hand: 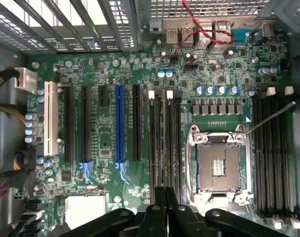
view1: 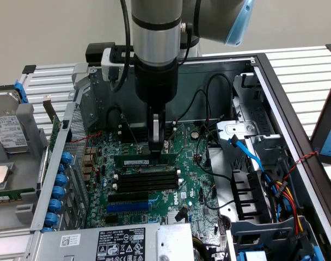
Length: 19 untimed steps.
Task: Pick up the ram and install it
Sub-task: 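Insert the ram into the slot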
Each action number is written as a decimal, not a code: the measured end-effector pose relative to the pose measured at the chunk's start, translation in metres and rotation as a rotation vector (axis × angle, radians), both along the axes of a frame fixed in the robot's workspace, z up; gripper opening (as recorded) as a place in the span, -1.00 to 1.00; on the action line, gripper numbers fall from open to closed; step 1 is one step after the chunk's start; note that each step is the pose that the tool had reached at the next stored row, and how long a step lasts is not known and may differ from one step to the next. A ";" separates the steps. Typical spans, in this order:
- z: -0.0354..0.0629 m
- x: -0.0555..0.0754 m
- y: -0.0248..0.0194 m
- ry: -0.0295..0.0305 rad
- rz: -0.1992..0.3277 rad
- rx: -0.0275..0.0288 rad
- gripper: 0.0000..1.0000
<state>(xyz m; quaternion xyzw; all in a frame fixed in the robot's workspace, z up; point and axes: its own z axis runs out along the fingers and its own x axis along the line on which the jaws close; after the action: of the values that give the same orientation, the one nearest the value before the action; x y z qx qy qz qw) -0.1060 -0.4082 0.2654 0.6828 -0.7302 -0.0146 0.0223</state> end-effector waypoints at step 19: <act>-0.0187 0.000 -0.0055 0.0028 0.021 0.0000 -0.76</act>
<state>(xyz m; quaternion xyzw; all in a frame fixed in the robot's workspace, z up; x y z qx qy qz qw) -0.1057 -0.4137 0.2467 0.6903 -0.7230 -0.0154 0.0235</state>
